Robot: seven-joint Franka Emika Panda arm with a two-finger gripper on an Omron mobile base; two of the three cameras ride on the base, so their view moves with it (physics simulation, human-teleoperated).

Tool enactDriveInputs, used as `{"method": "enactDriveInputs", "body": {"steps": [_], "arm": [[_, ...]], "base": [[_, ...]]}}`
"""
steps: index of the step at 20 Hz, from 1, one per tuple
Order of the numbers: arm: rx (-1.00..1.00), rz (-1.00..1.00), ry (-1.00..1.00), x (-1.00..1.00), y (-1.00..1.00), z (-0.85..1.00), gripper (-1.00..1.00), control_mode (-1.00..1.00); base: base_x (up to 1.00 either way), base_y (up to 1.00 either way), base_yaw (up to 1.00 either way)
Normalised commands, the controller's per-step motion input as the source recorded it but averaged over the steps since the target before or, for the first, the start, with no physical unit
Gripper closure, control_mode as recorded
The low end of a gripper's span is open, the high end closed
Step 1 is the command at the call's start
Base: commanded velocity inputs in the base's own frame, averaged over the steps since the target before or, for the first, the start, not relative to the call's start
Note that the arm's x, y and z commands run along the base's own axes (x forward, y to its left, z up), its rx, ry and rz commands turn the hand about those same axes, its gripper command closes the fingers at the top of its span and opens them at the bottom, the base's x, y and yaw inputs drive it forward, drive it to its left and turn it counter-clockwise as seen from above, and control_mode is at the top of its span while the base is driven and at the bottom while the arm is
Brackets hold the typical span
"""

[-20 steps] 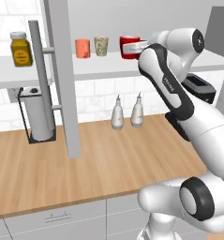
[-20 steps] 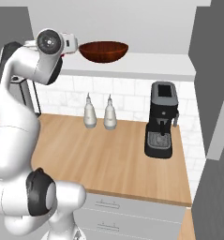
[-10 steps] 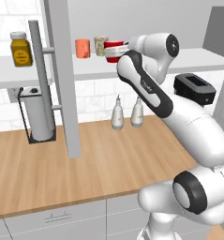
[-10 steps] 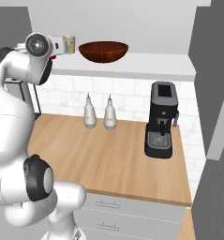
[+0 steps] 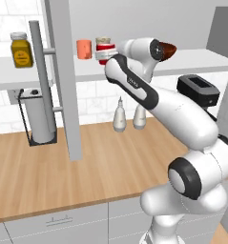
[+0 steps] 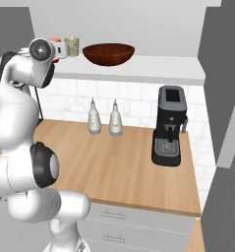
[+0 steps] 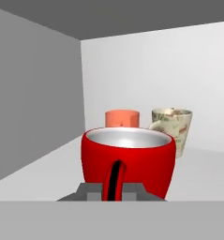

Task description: Gather all objects into one cabinet and sort the glasses and bowls to opposite sides.

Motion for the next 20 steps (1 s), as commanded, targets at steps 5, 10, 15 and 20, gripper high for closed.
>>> {"method": "enactDriveInputs", "body": {"steps": [5,10,15,20], "arm": [[0.00,0.00,-0.02,0.21,0.03,-0.19,1.00,-1.00],[0.00,0.00,0.00,0.18,0.02,0.00,1.00,-1.00],[0.00,0.00,0.00,0.25,0.00,0.00,1.00,-1.00],[0.00,0.00,0.00,0.33,0.02,0.00,1.00,-1.00]], "base": [[0.00,0.00,0.00],[0.00,0.00,0.00],[0.00,0.00,0.00],[0.00,0.00,0.00]]}}
